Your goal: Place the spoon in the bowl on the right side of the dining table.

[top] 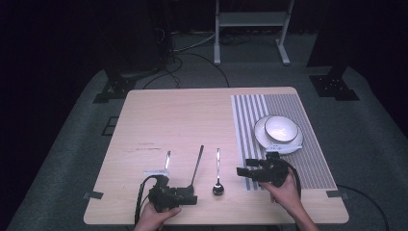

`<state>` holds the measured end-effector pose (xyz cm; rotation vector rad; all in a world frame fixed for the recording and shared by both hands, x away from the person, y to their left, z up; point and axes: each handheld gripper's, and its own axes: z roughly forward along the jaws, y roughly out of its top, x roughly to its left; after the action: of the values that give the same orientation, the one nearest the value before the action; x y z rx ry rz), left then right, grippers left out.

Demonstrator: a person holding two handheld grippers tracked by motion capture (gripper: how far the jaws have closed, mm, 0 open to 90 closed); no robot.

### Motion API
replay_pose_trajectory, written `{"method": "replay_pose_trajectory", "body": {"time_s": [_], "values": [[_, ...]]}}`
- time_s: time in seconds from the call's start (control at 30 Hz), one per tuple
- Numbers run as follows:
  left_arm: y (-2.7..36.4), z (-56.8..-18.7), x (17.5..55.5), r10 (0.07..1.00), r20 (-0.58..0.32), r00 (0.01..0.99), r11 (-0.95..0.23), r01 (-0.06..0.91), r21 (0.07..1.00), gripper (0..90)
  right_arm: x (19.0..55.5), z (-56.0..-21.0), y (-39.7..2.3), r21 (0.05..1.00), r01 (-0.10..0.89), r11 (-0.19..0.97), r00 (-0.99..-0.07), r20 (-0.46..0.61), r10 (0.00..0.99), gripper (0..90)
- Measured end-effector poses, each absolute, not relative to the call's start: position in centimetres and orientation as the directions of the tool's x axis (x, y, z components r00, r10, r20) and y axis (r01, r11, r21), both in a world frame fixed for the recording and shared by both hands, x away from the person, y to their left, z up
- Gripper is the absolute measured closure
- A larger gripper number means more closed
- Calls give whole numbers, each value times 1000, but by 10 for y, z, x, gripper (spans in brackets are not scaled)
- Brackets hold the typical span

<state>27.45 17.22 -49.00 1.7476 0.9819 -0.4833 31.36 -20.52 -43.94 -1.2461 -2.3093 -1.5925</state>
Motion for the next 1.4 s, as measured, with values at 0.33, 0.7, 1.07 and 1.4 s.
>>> {"method": "replay_pose_trajectory", "body": {"time_s": [0.33, 0.7, 1.07, 1.4], "values": [[171, -490, 274, 393, -713, 581, -142, 804, 577, 87, 327, -444, -191, 725, 676, 129, -657, 515, 550, 268], [172, -490, 274, 389, -718, 578, -135, 806, 576, 88, 339, -443, -168, 721, 674, 163, -674, 509, 536, 268], [173, -490, 274, 393, -712, 582, -137, 802, 581, 87, 349, -449, -145, 702, 681, 208, -686, 511, 518, 275], [173, -490, 274, 394, -712, 582, -137, 803, 580, 87, 354, -456, -137, 683, 701, 206, -673, 536, 510, 419]]}}
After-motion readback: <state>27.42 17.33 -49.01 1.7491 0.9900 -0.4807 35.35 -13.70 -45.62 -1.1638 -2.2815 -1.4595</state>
